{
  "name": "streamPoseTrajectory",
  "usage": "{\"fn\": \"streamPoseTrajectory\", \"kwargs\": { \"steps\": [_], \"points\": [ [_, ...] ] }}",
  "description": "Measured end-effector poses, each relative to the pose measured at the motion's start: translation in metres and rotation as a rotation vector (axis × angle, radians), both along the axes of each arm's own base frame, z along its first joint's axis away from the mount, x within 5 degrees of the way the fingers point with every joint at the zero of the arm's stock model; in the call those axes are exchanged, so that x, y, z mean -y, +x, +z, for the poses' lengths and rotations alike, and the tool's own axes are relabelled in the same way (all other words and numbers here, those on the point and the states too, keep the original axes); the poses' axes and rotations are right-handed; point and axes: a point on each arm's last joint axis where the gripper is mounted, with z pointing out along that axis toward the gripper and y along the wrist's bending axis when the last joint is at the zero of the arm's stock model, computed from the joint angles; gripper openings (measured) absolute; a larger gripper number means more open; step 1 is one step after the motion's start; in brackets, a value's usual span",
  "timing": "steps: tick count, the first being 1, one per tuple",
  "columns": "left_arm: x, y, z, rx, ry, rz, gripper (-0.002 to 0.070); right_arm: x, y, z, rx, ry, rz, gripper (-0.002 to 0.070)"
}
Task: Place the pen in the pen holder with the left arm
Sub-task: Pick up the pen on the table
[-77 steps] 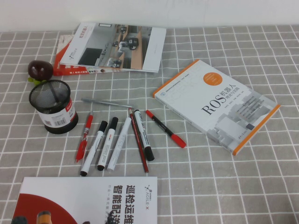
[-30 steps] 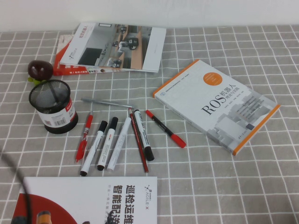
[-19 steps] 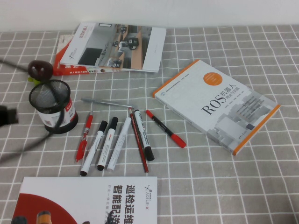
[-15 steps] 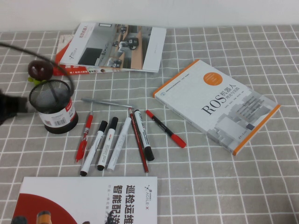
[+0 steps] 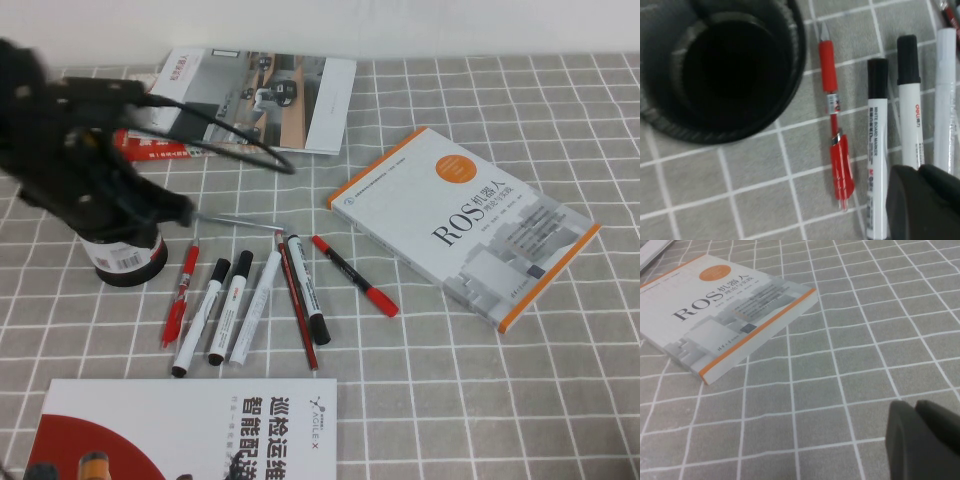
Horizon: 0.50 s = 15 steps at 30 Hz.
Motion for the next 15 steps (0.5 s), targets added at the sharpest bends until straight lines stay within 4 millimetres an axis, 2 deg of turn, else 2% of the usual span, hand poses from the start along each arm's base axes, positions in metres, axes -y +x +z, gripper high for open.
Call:
{"fn": "streamPoseTrajectory", "kwargs": {
  "steps": [8,15],
  "points": [
    [0.028,0.036,-0.025,-0.140,0.044,-0.047,-0.0004,0.000,0.000,0.000,0.000,0.000,0.000,-0.0015],
    [0.033,0.049,-0.038,-0.165,0.072,-0.056,-0.0004,0.000,0.000,0.000,0.000,0.000,0.000,-0.0015]
  ]
}}
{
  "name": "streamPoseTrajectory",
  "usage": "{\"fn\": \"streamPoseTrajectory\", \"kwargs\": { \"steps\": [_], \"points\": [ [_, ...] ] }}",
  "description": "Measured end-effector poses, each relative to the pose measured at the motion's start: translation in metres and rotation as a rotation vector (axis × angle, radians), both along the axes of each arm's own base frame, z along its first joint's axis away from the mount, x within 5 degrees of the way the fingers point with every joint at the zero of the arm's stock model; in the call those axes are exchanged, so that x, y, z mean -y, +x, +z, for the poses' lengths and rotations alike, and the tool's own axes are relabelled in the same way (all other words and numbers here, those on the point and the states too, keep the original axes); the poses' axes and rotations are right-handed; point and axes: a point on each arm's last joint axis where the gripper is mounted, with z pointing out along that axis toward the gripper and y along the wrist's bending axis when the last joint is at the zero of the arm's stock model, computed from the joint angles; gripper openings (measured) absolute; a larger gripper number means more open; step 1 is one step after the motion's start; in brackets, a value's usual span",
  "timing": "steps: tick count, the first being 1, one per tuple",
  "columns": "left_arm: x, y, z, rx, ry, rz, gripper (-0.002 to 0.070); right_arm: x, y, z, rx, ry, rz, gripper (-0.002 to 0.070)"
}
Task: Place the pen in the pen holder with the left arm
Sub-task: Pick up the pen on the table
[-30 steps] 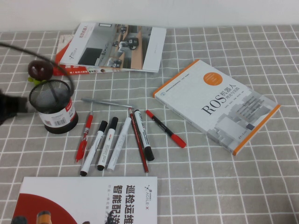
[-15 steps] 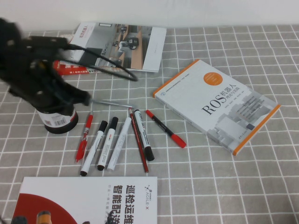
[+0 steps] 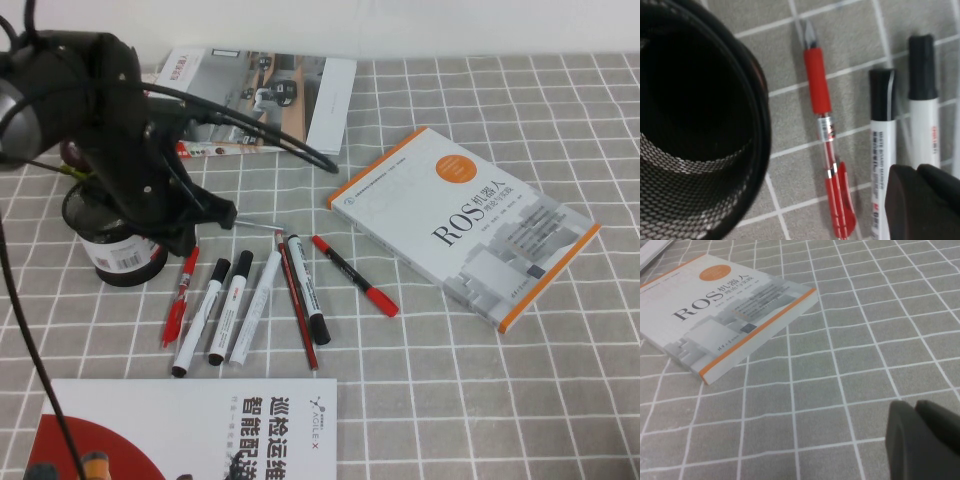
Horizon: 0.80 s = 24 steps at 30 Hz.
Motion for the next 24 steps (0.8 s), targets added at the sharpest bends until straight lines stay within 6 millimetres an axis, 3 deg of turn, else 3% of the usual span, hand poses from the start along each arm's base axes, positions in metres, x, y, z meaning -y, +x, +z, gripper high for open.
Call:
{"fn": "streamPoseTrajectory", "kwargs": {
  "steps": [11,14,19,24],
  "points": [
    [0.006,0.007,-0.023,-0.042,-0.009,-0.078,0.0024,0.000,0.000,0.000,0.000,0.000,0.000,-0.0015],
    [0.011,0.007,-0.027,-0.055,-0.052,-0.120,0.0102,0.000,0.000,0.000,0.000,0.000,0.000,-0.0015],
    [0.012,0.009,-0.035,-0.074,-0.053,-0.127,0.0311,0.000,0.000,0.000,0.000,0.000,0.000,-0.0015],
    [0.005,0.012,-0.037,-0.058,0.023,-0.037,0.0356,0.000,0.000,0.000,0.000,0.000,0.000,-0.0015]
  ]
}}
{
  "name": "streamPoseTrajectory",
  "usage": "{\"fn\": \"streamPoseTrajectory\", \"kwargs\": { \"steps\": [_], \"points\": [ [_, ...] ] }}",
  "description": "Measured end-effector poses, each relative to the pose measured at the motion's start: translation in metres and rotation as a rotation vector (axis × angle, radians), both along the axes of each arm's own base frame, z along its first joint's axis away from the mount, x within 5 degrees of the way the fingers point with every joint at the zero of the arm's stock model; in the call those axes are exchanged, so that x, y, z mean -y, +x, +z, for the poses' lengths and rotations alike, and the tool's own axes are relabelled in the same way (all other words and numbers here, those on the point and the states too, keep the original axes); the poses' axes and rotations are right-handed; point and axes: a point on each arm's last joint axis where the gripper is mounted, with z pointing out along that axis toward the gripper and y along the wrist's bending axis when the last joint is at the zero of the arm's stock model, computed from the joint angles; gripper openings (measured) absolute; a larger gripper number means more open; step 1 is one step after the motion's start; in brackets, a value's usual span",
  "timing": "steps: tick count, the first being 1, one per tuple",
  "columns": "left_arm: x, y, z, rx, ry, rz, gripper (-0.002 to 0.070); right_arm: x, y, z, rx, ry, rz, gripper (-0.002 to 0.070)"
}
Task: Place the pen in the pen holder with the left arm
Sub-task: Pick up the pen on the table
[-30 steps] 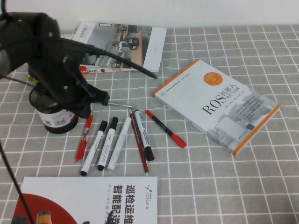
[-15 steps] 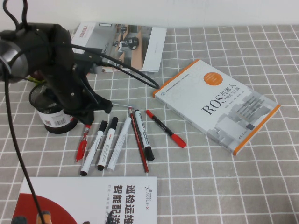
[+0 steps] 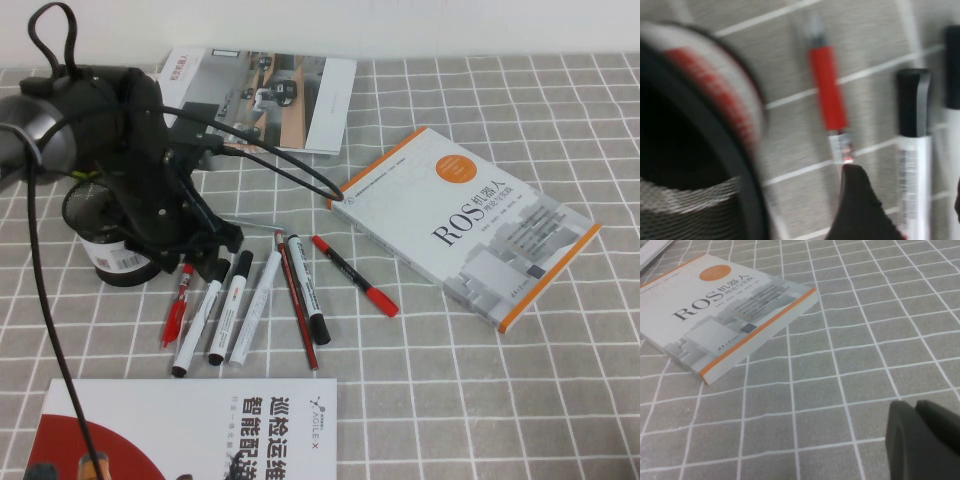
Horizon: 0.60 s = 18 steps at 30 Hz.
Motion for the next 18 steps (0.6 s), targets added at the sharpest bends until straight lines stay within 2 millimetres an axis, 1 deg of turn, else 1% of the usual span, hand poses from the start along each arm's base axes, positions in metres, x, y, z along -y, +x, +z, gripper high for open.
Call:
{"fn": "streamPoseTrajectory", "kwargs": {
  "steps": [4,10,18],
  "points": [
    [-0.004,0.002,-0.002,0.007,0.043,0.029,0.0351,0.000,0.000,0.000,0.000,0.000,0.000,-0.0015],
    [-0.006,0.004,-0.015,-0.023,0.084,0.067,0.0349,0.000,0.000,0.000,0.000,0.000,0.000,-0.0015],
    [-0.007,0.007,-0.018,-0.025,0.101,0.085,0.0347,0.000,0.000,0.000,0.000,0.000,0.000,-0.0015]
  ]
}}
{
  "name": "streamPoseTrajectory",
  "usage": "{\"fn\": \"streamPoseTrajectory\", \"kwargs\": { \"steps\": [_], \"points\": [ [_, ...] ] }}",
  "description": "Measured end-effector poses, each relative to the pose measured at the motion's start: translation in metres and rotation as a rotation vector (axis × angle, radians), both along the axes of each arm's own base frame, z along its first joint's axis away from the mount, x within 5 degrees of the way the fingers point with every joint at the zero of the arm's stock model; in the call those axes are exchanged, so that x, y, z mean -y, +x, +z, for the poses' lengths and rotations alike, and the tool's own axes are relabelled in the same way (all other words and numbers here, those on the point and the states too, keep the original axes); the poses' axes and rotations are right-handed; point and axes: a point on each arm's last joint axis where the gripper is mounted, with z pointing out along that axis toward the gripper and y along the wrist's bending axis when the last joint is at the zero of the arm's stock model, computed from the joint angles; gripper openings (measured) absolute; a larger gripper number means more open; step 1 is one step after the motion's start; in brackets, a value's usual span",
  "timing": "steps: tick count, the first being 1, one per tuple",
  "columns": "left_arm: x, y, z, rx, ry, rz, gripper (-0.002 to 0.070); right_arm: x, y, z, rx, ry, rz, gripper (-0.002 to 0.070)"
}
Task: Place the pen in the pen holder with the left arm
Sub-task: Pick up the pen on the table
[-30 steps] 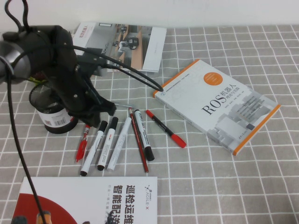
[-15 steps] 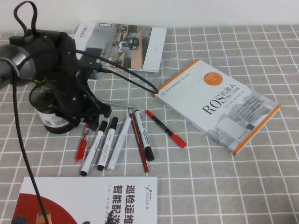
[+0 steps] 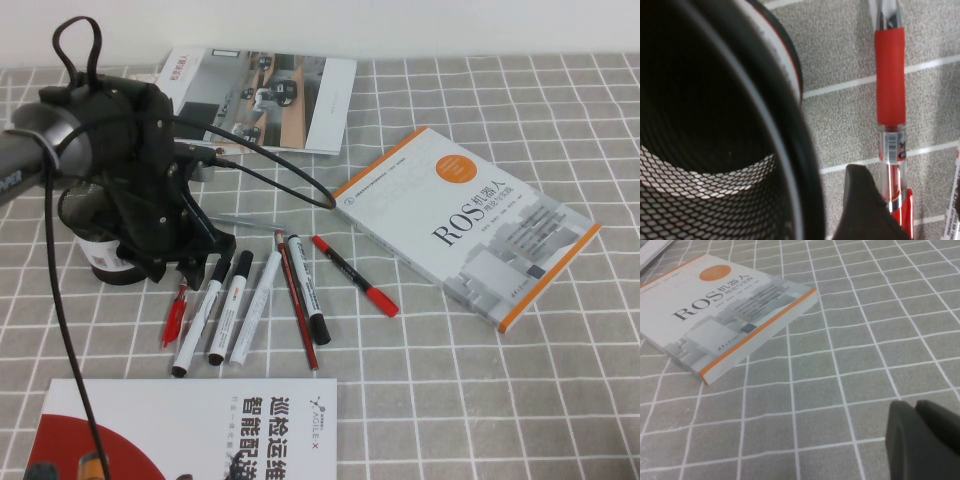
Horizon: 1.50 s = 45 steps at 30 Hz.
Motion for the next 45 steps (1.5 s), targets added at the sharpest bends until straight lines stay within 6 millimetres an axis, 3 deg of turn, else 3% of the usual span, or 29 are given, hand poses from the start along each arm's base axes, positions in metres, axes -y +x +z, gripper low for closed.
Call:
{"fn": "streamPoseTrajectory", "kwargs": {
  "steps": [15,26,34,38,45],
  "points": [
    [0.001,0.002,0.005,0.001,0.003,0.006,0.0347,0.000,0.000,0.000,0.000,0.000,0.000,-0.0015],
    [0.011,0.015,0.064,0.099,-0.095,0.000,0.0347,0.000,0.000,0.000,0.000,0.000,0.000,-0.0015],
    [0.044,0.000,0.068,0.081,-0.139,-0.125,0.0275,0.000,0.000,0.000,0.000,0.000,0.000,-0.0015],
    [0.061,-0.017,0.062,0.047,-0.133,-0.181,0.0265,0.000,0.000,0.000,0.000,0.000,0.000,-0.0015],
    [0.052,-0.041,0.049,0.008,-0.003,-0.243,0.0262,0.000,0.000,0.000,0.000,0.000,0.000,-0.0015]
  ]
}}
